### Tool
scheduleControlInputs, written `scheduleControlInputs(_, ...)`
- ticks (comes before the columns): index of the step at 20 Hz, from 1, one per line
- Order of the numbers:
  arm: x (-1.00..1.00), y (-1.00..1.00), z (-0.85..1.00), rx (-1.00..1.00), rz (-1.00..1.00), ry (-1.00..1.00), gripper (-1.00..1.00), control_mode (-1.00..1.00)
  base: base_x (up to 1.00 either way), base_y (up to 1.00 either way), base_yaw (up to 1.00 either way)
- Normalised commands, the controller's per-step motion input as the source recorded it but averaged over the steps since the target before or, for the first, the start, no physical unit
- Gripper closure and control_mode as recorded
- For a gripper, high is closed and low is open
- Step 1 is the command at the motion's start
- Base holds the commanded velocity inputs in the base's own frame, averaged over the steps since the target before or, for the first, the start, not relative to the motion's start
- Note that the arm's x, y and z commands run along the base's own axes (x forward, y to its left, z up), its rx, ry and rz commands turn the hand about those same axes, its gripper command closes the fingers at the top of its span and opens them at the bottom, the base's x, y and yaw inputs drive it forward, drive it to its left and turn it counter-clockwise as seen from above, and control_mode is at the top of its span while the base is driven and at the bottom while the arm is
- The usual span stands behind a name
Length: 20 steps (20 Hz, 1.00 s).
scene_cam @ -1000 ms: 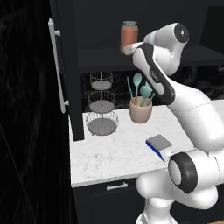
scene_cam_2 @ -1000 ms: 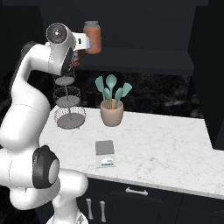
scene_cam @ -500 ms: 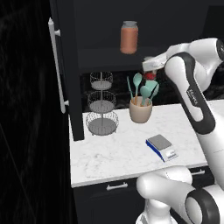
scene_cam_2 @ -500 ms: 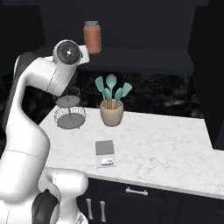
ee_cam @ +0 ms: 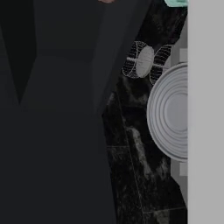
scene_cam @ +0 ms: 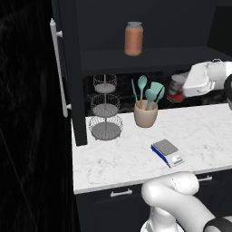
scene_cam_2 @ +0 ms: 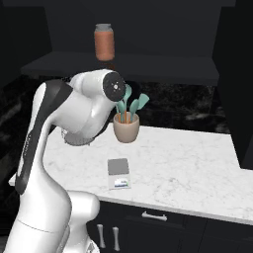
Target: Pick the canned food and place it on the digital scale for weighing, and close the cabinet.
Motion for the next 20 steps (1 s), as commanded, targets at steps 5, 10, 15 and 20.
scheduleControlInputs(5, -0.29, -0.43, -0.36, 0.00, 0.23, 0.02, 1.00, -1.00, 0.00, 0.00, 0.00)
scheduleControlInputs(10, 0.01, -0.32, -0.51, 0.00, 0.19, 0.01, 1.00, -1.00, 0.00, 0.00, 0.00)
scheduleControlInputs(15, 0.03, -0.24, -0.64, 0.00, 0.19, 0.00, 1.00, -1.00, 0.00, 0.00, 0.00)
scheduleControlInputs(20, 0.04, -0.24, -0.70, 0.00, 0.15, 0.02, 1.00, -1.00, 0.00, 0.00, 0.00)
